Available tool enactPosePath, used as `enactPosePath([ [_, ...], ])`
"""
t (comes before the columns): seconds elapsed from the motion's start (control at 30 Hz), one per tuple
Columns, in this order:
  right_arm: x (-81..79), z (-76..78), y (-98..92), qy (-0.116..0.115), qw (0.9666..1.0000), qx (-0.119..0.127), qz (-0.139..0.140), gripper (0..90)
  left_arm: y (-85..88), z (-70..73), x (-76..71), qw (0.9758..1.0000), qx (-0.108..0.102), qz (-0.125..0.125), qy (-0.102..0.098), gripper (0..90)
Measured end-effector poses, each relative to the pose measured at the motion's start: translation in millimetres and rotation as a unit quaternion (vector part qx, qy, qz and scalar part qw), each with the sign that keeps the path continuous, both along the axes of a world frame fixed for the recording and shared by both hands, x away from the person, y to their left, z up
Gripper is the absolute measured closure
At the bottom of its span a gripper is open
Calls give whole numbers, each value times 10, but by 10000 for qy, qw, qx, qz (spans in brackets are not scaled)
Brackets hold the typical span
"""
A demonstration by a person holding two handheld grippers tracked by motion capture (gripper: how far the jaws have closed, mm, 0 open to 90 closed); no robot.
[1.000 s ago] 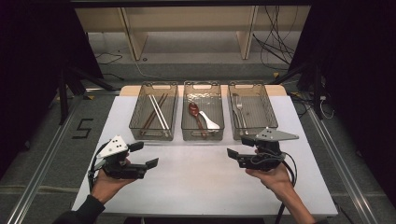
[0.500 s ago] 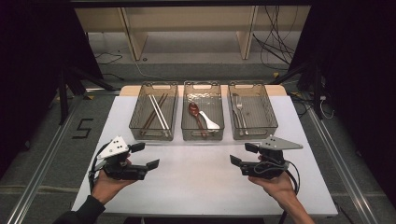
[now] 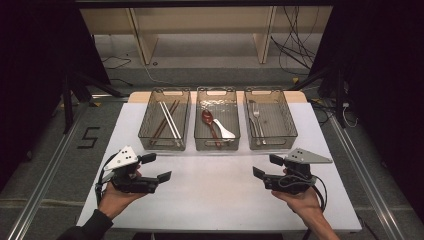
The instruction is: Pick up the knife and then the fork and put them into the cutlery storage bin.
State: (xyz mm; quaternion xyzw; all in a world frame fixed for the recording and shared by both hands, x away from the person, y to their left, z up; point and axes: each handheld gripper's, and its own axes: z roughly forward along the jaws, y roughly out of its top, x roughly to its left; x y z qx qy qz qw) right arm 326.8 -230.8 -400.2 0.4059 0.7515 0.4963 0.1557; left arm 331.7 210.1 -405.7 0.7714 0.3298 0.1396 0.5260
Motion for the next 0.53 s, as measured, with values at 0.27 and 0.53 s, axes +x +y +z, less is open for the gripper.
enactPosePath([
  [0.27,3,2,-4,-9,10000,-5,-25,241,6,3,3,10000,3,0,-5,153],
  [0.53,14,-8,4,7,10000,-46,-12,240,9,-2,10,10000,8,25,-7,153],
])
